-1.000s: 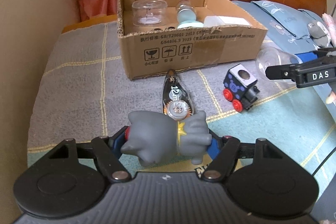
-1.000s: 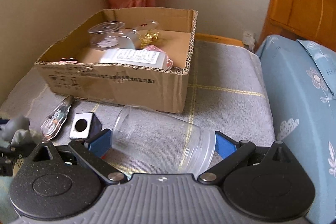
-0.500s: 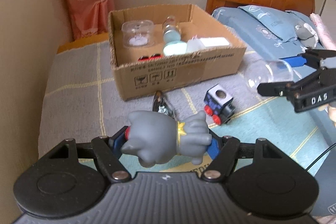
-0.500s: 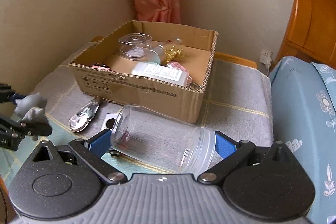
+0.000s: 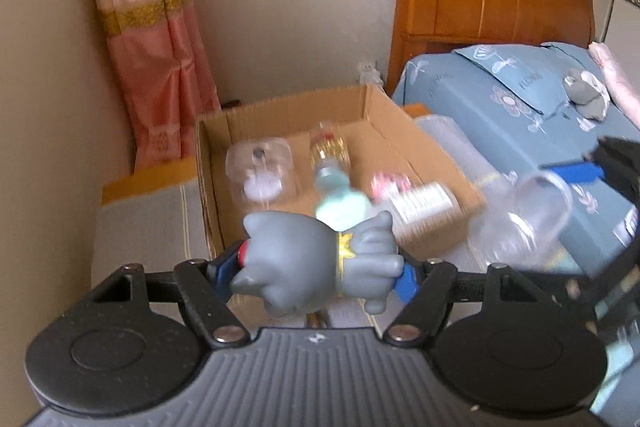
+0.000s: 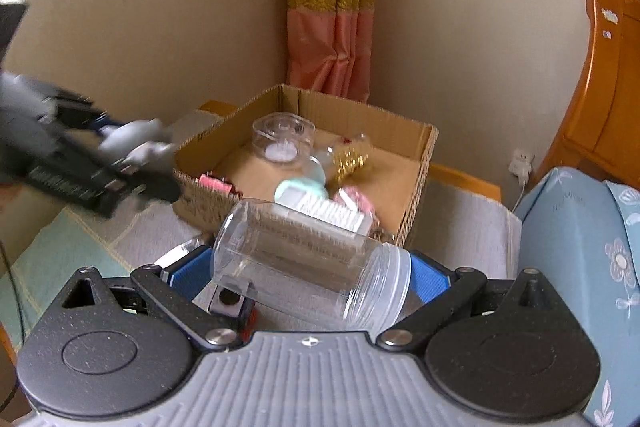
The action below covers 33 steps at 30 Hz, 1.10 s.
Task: Organize rigid objects
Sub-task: 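Place the grey cat in the box with the left tool while the right tool drops the jar in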
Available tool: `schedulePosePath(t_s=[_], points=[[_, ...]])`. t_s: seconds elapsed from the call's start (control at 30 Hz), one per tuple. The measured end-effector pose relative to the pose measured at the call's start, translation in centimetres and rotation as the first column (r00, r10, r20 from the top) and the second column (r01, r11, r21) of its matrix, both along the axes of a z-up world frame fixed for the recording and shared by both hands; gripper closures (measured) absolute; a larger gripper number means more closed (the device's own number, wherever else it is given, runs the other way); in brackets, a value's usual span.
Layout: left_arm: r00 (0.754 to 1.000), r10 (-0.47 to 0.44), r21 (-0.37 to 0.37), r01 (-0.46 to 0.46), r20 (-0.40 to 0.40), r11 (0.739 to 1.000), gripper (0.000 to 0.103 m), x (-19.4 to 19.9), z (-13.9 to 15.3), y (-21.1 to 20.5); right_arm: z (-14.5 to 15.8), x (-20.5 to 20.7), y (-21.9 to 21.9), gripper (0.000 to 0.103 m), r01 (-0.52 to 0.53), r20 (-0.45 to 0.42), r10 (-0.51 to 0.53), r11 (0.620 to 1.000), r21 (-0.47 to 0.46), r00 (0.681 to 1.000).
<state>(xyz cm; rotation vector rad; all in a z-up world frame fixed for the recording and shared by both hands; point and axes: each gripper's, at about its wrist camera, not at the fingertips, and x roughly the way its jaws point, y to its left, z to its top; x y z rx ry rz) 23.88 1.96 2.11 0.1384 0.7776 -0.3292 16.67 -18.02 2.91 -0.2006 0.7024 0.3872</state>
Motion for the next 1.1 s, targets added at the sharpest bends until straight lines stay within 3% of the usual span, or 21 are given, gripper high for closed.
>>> schedulePosePath(t_s=[0.23,0.3,0.33,0.47,0.57,1.1], points=[[0.999,0.053,0.007,-0.053,0.007,0.999,0.027,5.0,-1.1,-0.4,0.6,1.8,0.2,0.001,0.006,0.010,-0.006,1.000,-0.006,1.000],[0.997,0.081,-0.002,-0.081,-0.017,0.997,0.009,5.8,-1.9,-0.1,0.6,2.1,0.3,0.001,0.005,0.013,-0.005,1.000,-0.015,1.000],[0.995,0.102,-0.011,-0.102,-0.018,0.995,0.008,5.9,-2.2,0.2,0.6,2.2,0.3,0.001,0.005,0.013,-0.005,1.000,-0.018,1.000],[0.993,0.115,-0.038,-0.117,-0.040,0.992,0.008,5.1,-2.9,1.3,0.6,2.7,0.3,0.001,0.006,0.011,-0.006,1.000,-0.027,1.000],[0.990,0.126,-0.010,-0.126,-0.068,0.992,0.008,4.2,-3.1,1.7,0.6,3.3,0.3,0.001,0.002,0.009,-0.002,0.999,-0.036,1.000],[0.996,0.086,0.014,-0.086,-0.020,0.996,0.007,-2.2,-2.0,2.9,1.1,10.3,0.7,0.001,-0.010,-0.023,0.008,0.998,-0.069,1.000]])
